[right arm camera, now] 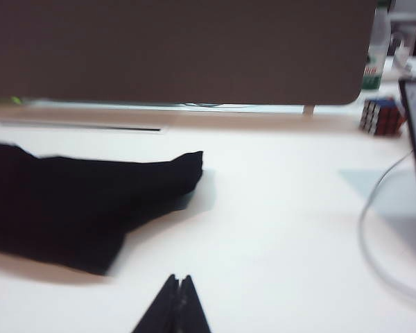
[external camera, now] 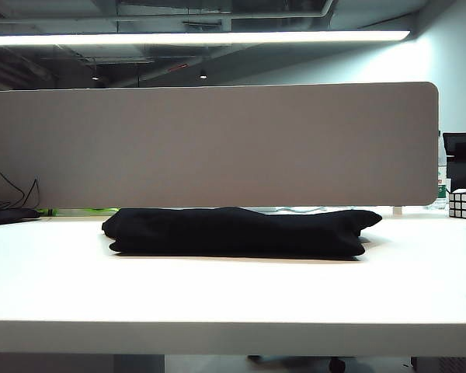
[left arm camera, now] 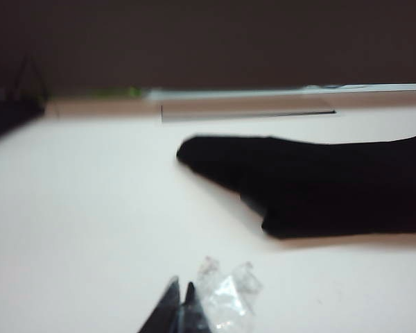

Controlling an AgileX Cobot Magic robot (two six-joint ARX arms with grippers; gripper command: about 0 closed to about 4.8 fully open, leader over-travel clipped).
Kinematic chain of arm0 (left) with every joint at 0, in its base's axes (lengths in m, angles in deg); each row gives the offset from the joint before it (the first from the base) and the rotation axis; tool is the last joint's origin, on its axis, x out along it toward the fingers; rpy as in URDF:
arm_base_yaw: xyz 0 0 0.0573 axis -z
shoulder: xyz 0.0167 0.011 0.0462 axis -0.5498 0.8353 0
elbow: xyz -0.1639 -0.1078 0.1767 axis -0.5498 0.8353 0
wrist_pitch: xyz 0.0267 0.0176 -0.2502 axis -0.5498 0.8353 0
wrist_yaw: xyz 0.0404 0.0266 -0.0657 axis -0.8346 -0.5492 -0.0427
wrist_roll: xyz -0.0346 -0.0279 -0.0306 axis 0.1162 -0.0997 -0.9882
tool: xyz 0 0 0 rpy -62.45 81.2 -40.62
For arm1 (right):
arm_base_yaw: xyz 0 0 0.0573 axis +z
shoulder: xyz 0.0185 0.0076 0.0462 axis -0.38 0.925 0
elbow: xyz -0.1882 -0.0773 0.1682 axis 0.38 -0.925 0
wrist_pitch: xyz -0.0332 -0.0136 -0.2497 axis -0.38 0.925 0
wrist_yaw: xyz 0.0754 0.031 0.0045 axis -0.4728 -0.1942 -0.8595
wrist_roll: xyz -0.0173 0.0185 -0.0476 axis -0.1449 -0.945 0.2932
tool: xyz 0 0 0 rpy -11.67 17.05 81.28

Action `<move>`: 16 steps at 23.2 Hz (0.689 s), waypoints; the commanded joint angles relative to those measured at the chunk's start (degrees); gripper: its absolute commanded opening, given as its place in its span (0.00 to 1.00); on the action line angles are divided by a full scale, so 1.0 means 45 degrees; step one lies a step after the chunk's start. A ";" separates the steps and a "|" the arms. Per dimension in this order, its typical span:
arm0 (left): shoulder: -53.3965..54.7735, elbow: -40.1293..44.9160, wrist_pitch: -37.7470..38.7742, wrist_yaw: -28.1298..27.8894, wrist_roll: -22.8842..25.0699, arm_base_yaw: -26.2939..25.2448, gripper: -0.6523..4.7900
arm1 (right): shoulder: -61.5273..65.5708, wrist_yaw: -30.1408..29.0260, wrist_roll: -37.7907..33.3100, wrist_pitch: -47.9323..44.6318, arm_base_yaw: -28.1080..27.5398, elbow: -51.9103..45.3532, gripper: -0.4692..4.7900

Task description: Fold the bottom side of the T-shirt horizontally towards the center, about one-third of the way, then fold the sleeve back towards the center, creating a straight line along the edge of the T-shirt, and finally fold the bottom of the T-shirt up towards the top, creating a neat rectangle.

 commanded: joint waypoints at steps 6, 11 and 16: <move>0.0000 0.0486 -0.1394 -0.0840 0.0976 -0.0034 0.11 | -0.0029 -0.0165 0.2142 -0.0869 -0.0005 0.0034 0.08; 0.0000 0.0486 -0.1588 -0.1064 0.1452 -0.0034 0.11 | -0.0029 -0.0092 0.2089 -0.1258 0.0000 0.0039 0.08; 0.0000 0.0486 -0.1375 -0.1059 0.1443 -0.0029 0.11 | -0.0029 -0.0092 0.2084 -0.1146 0.0005 0.0039 0.09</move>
